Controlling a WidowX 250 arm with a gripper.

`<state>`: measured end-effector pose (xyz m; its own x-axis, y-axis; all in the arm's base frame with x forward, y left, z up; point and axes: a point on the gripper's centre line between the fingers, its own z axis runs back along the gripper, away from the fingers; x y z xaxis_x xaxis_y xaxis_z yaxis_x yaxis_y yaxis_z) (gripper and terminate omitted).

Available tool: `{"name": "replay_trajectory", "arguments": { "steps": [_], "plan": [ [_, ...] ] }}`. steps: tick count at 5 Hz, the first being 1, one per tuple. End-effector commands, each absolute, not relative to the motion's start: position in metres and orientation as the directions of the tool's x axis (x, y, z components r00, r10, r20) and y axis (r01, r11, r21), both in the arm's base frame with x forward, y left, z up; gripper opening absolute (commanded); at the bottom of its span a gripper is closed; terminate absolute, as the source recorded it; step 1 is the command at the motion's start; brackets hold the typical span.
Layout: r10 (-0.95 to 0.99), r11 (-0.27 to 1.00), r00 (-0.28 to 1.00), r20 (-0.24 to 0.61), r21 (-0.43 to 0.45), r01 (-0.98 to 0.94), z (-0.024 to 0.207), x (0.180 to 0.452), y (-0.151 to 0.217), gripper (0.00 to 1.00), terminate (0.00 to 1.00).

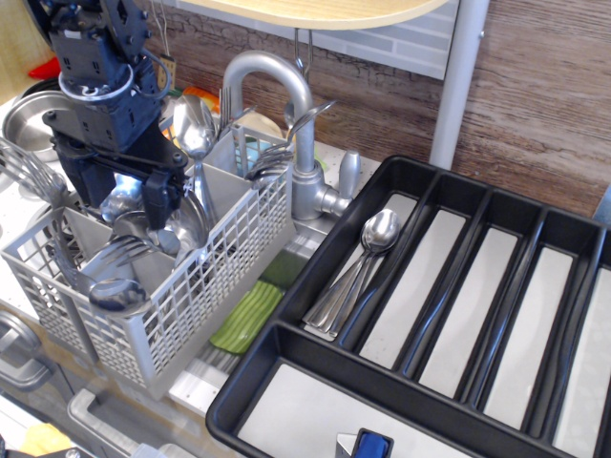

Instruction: Put small spoon from basket to tray

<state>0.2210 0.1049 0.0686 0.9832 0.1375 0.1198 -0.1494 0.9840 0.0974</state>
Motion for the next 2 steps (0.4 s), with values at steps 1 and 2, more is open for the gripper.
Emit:
{"name": "replay_trajectory", "arguments": {
  "steps": [1,2],
  "plan": [
    [0.137,0.984,0.983,0.12,0.097,-0.149,0.0686,0.221,0.1049,1.0,0.0],
    [0.058,0.989,0.993,0.106,0.128,-0.071,0.0662,0.2273,0.1093,1.0,0.0]
  ]
}}
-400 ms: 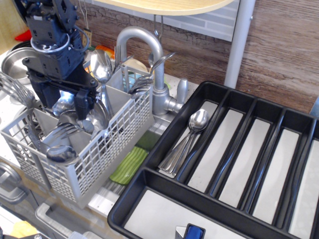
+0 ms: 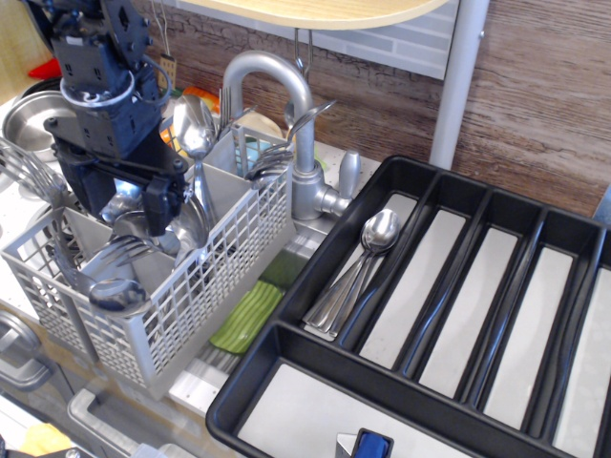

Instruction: Put small spoon from basket to tray

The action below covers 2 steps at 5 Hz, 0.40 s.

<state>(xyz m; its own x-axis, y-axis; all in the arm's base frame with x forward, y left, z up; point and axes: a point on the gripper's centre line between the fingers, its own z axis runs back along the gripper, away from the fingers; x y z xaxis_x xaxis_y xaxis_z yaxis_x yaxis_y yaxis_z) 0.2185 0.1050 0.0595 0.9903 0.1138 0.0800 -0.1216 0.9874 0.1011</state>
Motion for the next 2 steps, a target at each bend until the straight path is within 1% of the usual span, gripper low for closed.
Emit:
{"name": "replay_trajectory", "arguments": {
  "steps": [1,2],
  "plan": [
    [0.051,0.989,0.993,0.11,0.133,-0.065,0.0627,0.2322,0.1113,1.0,0.0],
    [0.019,0.986,0.993,0.119,0.16,-0.038,0.0591,0.2357,0.1138,1.0,0.0]
  ]
}}
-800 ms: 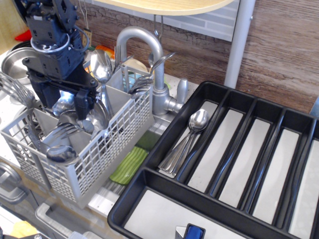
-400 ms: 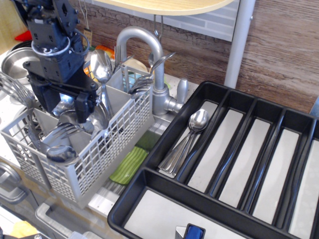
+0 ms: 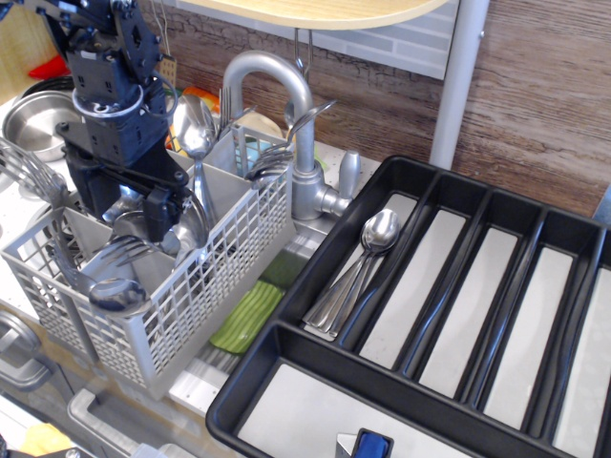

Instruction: Put small spoon from basket to tray

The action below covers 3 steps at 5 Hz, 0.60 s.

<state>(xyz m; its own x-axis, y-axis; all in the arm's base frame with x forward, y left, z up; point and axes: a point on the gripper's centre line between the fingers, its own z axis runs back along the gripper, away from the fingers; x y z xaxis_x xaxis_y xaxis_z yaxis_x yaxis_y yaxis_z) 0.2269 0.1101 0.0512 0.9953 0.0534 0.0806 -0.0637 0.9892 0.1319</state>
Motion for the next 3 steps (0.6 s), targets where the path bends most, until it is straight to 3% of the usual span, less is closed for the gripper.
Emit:
{"name": "replay_trajectory", "arguments": {
  "steps": [1,3],
  "plan": [
    [-0.01,0.985,0.99,0.14,0.173,-0.014,0.051,0.238,0.118,1.0,0.0],
    [-0.009,0.993,0.99,0.141,0.116,-0.007,0.036,0.24,0.128,1.0,0.0]
  ]
}}
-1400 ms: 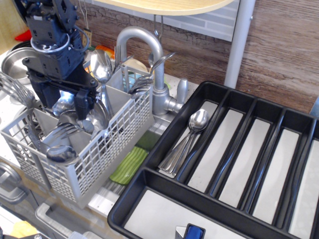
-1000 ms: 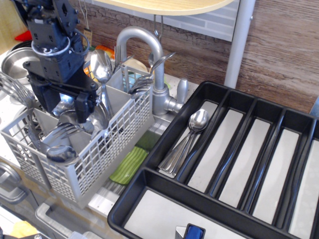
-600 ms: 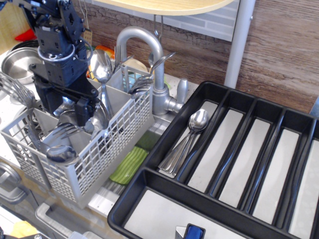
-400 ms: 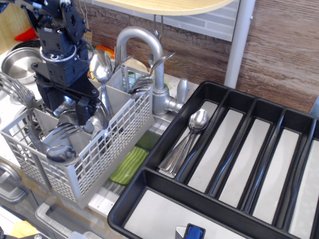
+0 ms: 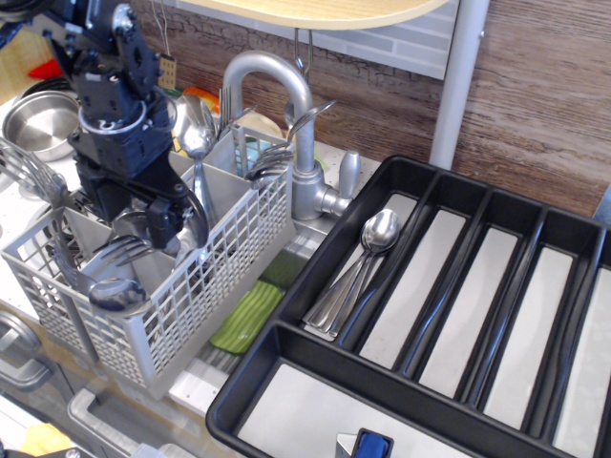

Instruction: Put small spoon from basket to tray

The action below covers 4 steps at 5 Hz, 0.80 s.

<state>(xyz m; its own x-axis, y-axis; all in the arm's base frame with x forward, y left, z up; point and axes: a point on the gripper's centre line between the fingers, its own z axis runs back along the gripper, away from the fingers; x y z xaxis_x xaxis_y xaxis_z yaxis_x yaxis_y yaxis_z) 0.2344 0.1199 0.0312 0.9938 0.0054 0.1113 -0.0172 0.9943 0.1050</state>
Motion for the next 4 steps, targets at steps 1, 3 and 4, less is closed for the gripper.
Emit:
{"name": "replay_trajectory", "arguments": {
  "steps": [1,3,4],
  "plan": [
    [0.009,0.994,0.99,0.14,0.106,-0.024,0.032,0.236,0.128,1.0,0.0],
    [0.062,0.989,0.99,0.124,0.128,-0.077,0.042,0.236,0.121,0.0,0.0],
    [0.083,0.983,0.991,0.106,0.156,-0.099,0.057,0.238,0.112,0.0,0.0]
  ]
}}
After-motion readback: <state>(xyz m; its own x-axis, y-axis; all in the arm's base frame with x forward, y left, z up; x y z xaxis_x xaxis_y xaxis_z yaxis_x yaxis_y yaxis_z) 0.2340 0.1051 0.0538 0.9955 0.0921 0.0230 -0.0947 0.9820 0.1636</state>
